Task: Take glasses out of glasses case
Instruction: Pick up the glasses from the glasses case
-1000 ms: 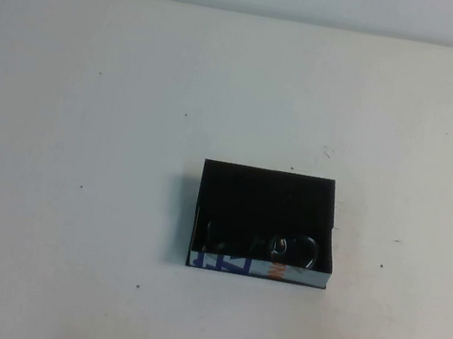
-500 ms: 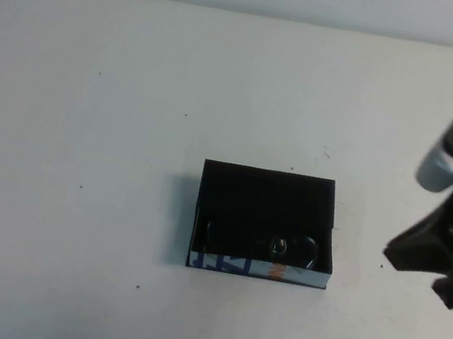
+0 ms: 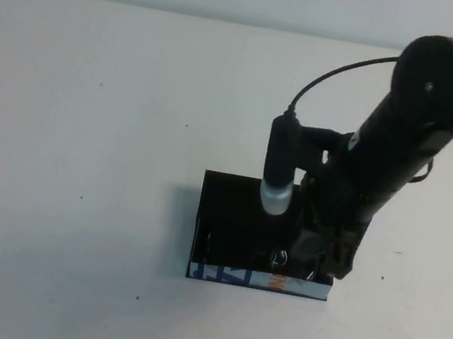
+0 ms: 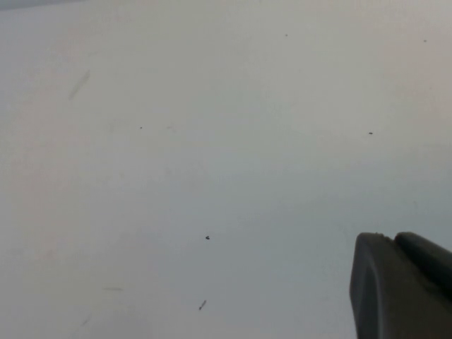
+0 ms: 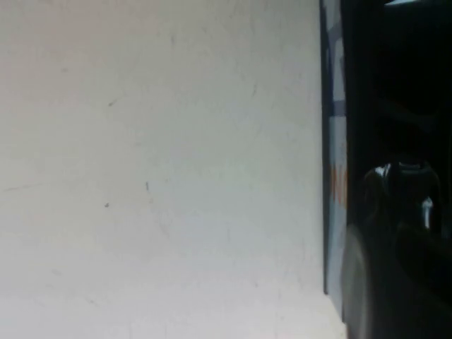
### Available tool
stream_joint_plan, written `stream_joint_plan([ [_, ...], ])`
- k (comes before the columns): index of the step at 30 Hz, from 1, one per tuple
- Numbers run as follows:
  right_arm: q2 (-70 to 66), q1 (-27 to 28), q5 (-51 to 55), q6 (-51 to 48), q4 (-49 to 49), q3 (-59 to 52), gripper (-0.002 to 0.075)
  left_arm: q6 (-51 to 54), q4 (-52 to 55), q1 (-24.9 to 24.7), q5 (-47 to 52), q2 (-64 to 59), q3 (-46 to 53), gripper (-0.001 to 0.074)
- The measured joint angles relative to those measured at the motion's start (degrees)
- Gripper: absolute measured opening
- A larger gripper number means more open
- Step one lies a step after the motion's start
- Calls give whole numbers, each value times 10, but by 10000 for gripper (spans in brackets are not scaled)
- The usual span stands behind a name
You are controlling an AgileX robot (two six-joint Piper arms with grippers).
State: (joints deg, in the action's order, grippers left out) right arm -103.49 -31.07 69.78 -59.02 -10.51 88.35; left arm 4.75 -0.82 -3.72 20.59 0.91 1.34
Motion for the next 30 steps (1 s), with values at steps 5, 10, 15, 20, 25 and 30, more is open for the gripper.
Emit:
stream_joint_plan([
  [5,-42,-23,-14,-35,22,19,186,0,0,0,0,0,0,-5],
  [10,-70,-36,-73,-39,47,20,307,0,0,0,0,0,0,-4],
  [15,-93,-36,-117,-38,60,20,318,0,0,0,0,0,0,-4],
  [20,-110,-36,-141,-33,65,20,321,0,0,0,0,0,0,-4],
  [25,-125,-36,-148,-32,65,20,320,0,0,0,0,0,0,-4],
  [30,-134,-36,-159,-31,62,20,320,0,0,0,0,0,0,-4],
])
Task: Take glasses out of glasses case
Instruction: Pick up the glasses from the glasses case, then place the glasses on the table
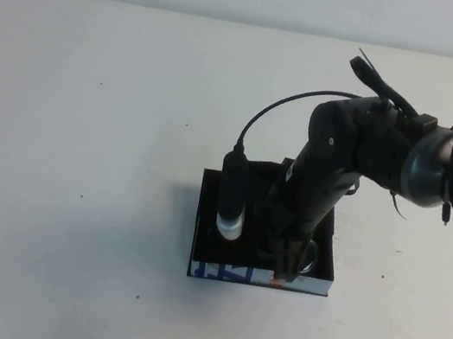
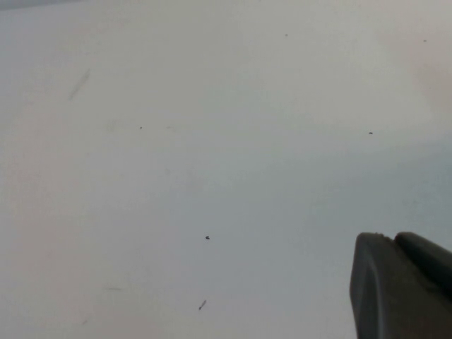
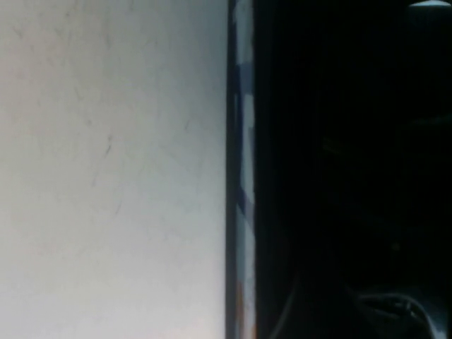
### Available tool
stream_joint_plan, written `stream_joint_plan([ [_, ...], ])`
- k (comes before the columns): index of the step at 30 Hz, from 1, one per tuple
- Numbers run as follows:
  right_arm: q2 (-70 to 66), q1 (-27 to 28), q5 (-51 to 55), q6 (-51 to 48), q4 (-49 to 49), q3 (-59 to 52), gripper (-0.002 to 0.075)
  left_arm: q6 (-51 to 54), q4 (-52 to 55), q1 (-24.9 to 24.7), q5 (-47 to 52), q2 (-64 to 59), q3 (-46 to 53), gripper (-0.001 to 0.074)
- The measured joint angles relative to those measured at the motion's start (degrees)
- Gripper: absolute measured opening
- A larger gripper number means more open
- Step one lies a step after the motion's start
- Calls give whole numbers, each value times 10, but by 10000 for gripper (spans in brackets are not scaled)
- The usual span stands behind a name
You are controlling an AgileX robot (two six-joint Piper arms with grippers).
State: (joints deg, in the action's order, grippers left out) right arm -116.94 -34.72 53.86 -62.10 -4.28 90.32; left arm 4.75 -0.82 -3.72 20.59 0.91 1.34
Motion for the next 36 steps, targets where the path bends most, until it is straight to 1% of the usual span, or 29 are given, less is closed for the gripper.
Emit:
stream_joint_plan([
  [2,-4,0,-4,0,-4,0,309,0,0,0,0,0,0,-4],
  [4,-7,0,-9,0,-5,0,276,0,0,0,0,0,0,-5],
  [6,-10,0,-10,0,-7,0,205,0,0,0,0,0,0,-4],
  [9,-8,0,3,4,-13,9,73,0,0,0,0,0,0,-4],
  [10,-8,0,10,8,-13,15,59,0,0,0,0,0,0,-4],
  [13,2,0,45,58,1,45,58,0,0,0,0,0,0,-5],
  [18,46,5,132,190,43,91,58,0,0,0,0,0,0,-4],
  [20,70,22,150,246,38,94,58,0,0,0,0,0,0,-4],
  [23,107,73,159,349,-27,79,58,0,0,0,0,0,0,-4],
  [26,154,134,159,425,-76,35,58,0,0,0,0,0,0,-4],
  [29,205,184,159,479,-66,-39,58,0,0,0,0,0,0,-4],
  [32,260,213,130,545,-38,-144,58,0,0,0,0,0,0,-4],
  [36,316,236,34,602,-25,-278,58,0,0,0,0,0,0,-4],
])
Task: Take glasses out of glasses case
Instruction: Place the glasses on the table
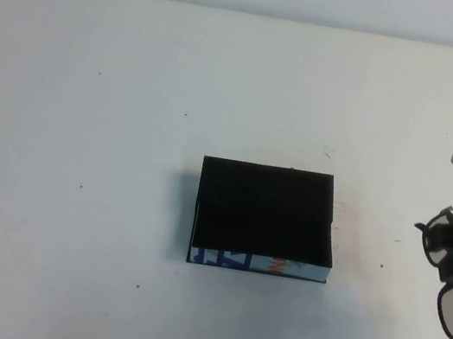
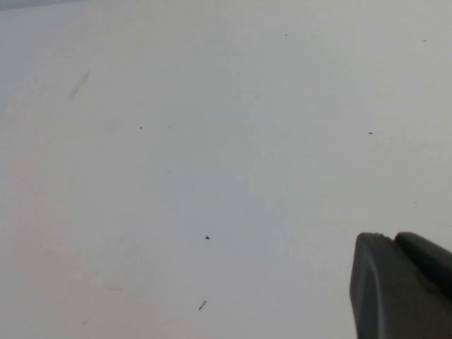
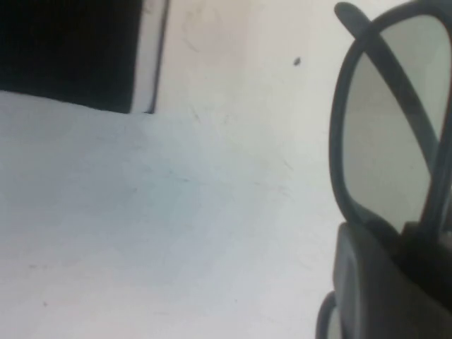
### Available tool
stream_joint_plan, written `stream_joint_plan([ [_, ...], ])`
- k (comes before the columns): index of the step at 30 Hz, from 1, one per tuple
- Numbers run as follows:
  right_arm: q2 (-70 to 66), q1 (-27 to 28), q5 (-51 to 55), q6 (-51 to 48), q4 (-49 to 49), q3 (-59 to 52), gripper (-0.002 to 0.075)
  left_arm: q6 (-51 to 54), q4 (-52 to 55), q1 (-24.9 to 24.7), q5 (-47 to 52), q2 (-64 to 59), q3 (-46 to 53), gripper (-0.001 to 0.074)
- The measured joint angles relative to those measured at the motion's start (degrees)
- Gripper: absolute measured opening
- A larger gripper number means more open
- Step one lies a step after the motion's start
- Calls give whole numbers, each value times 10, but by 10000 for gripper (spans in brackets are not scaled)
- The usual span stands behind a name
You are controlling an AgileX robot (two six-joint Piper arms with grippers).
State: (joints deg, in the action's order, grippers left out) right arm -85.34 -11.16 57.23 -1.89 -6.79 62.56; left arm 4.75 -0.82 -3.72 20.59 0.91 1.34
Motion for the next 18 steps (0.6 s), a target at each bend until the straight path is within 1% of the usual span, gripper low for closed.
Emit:
stream_joint_plan([
  [3,11,2,-74,10,0,-69,58,0,0,0,0,0,0,-4],
  [6,-2,3,-122,13,0,-103,57,0,0,0,0,0,0,-4],
  [11,-51,3,-168,14,-1,-105,57,0,0,0,0,0,0,-4],
  [18,-105,3,-203,15,-10,-98,57,0,0,0,0,0,0,-4],
])
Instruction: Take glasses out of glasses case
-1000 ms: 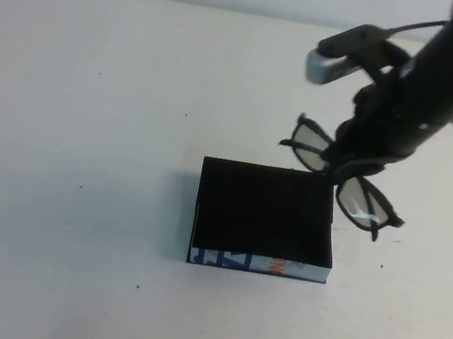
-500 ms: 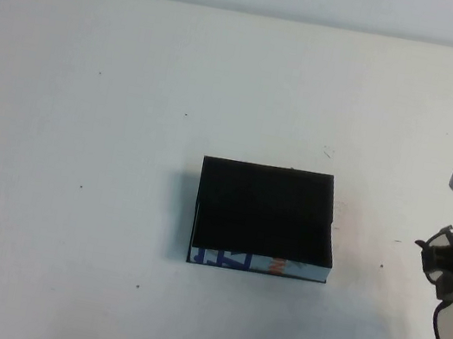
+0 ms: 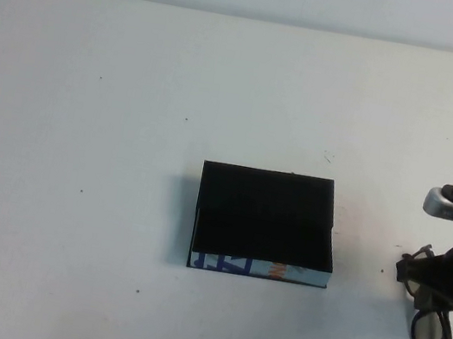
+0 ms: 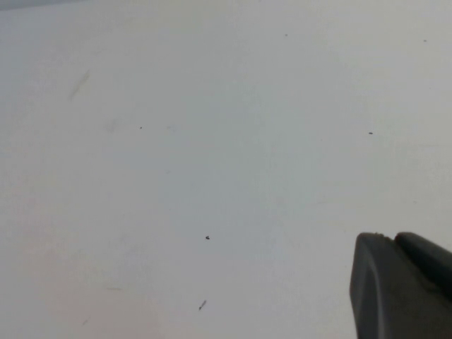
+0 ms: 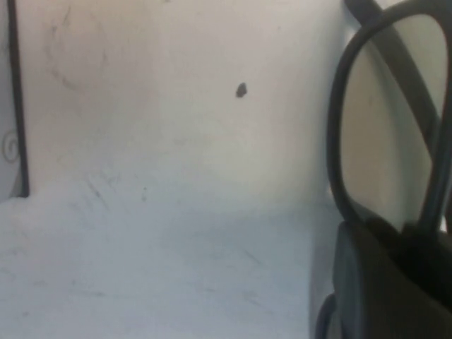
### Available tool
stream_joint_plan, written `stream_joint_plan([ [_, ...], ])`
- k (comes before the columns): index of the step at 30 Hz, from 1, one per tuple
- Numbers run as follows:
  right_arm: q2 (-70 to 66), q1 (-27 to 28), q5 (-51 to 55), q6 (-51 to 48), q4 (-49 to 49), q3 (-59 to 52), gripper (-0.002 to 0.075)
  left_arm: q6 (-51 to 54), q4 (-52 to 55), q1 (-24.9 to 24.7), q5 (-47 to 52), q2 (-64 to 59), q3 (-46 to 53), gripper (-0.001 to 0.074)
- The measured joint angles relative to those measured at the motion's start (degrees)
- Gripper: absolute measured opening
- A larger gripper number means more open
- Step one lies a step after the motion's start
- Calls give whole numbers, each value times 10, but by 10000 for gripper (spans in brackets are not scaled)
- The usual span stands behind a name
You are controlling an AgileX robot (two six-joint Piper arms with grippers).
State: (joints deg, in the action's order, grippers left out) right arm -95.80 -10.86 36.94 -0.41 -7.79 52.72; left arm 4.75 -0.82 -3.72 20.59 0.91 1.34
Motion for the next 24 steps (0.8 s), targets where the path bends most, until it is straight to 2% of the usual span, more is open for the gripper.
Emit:
stream_joint_plan([
  [3,-1,0,-6,0,-6,0,78,0,0,0,0,0,0,-4],
  [9,33,0,-6,0,-9,0,202,0,0,0,0,0,0,-4],
  [12,85,0,-5,0,-9,0,240,0,0,0,0,0,0,-4],
  [24,400,0,31,0,-9,-36,242,0,0,0,0,0,0,-4],
])
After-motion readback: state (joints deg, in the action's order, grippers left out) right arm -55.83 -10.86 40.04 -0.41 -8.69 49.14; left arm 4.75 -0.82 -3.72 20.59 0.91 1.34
